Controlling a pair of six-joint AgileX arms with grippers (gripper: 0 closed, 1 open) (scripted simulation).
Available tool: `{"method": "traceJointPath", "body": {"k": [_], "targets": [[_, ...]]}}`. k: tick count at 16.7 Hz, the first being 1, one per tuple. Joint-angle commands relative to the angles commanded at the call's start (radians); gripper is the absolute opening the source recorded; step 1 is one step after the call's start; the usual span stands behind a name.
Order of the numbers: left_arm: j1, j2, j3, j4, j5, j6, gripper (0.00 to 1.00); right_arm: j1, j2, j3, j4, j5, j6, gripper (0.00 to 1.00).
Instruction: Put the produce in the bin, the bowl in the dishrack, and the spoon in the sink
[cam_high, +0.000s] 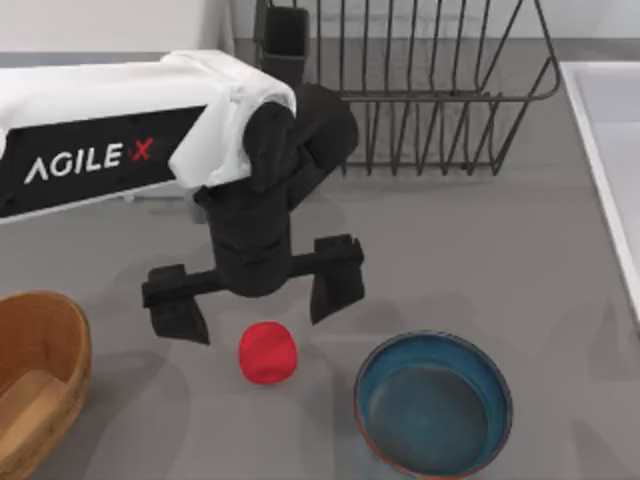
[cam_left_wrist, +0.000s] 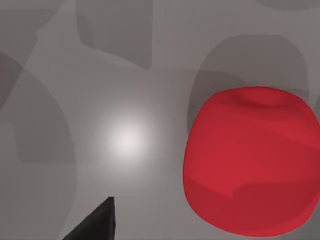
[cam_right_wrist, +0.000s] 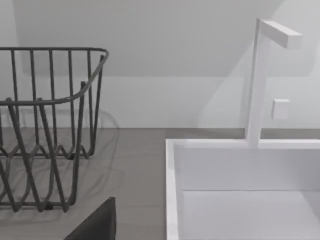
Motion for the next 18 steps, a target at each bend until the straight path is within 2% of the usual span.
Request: {"method": "traceJointPath", "body": {"k": [4, 11, 15, 18], "targets": [[0.004, 0.006, -0.016, 0.019, 0.000, 0.003, 1.00, 0.000, 0.000, 0.000, 0.000, 0.000, 0.000, 1.00], [0.004, 0.103, -0.144, 0.250, 0.001, 0.006, 1.00, 0.000, 0.000, 0.000, 0.000, 0.000, 0.000, 1.00], [0.004, 0.107, -0.150, 0.257, 0.001, 0.006, 1.00, 0.000, 0.000, 0.000, 0.000, 0.000, 0.000, 1.00], [0.004, 0.107, -0.150, 0.257, 0.001, 0.006, 0.77, 0.000, 0.000, 0.000, 0.000, 0.000, 0.000, 1.00]]}}
